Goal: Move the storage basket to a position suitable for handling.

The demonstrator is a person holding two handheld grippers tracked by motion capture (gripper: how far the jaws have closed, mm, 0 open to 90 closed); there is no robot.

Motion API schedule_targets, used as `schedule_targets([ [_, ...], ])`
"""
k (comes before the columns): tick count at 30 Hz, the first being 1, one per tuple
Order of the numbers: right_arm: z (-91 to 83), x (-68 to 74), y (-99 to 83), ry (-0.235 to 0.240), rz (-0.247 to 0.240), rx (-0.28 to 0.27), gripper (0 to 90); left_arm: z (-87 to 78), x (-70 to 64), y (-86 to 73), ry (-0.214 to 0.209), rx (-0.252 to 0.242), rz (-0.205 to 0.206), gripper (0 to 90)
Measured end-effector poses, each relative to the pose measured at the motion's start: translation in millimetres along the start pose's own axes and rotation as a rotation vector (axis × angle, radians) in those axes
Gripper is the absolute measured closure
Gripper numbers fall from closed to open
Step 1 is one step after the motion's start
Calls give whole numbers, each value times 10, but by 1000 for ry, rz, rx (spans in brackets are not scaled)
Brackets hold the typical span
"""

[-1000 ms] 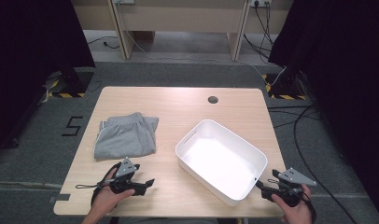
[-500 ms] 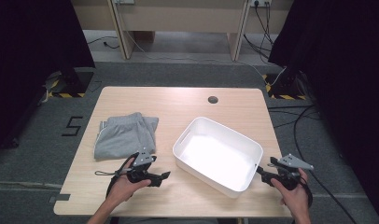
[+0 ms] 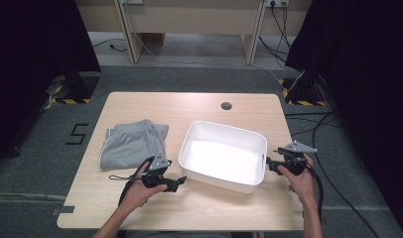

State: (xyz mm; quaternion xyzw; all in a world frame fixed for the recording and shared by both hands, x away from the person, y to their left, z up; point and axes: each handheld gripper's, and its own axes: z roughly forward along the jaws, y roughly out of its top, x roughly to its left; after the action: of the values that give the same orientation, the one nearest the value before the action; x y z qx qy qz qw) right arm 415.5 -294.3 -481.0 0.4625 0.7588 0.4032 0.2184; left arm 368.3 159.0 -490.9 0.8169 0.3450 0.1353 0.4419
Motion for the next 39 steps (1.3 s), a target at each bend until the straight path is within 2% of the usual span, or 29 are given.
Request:
schedule_targets([
  [6, 131, 33, 89, -11, 4, -1, 263, 55, -1, 12, 26, -1, 13, 148],
  [8, 128, 49, 103, -22, -4, 7, 256, 60, 5, 9, 33, -2, 21, 148],
  [10, 57, 62, 89, -28, 7, 7, 249, 64, 9, 5, 31, -5, 20, 148],
  [11, -46, 75, 49, -53, 7, 9, 250, 64, 12, 3, 30, -3, 20, 148],
  [16, -208, 126, -72, -82, 7, 25, 248, 58, 9, 2, 25, -14, 22, 148],
  [17, -263, 166, -118, -57, 12, 22, 248, 60, 3, 4, 19, -19, 23, 148],
  [20, -310, 213, -156, -42, 6, 27, 246, 65, -17, 8, 19, -19, 33, 148],
  [24, -431, 316, -247, -16, -24, 32, 238, 81, -25, 7, 23, -11, 34, 148],
  [30, -610, 561, -318, 60, -70, 9, 228, 85, -47, 15, 20, -12, 37, 149],
  [32, -614, 663, -329, 100, -96, -2, 231, 85, -45, 18, 19, -11, 37, 148],
  [34, -594, 730, -322, 126, -98, -14, 232, 84, -42, 18, 18, -10, 35, 149],
  [39, -504, 796, -281, 195, -102, -39, 205, 77, -30, 19, 16, -16, 29, 149],
])
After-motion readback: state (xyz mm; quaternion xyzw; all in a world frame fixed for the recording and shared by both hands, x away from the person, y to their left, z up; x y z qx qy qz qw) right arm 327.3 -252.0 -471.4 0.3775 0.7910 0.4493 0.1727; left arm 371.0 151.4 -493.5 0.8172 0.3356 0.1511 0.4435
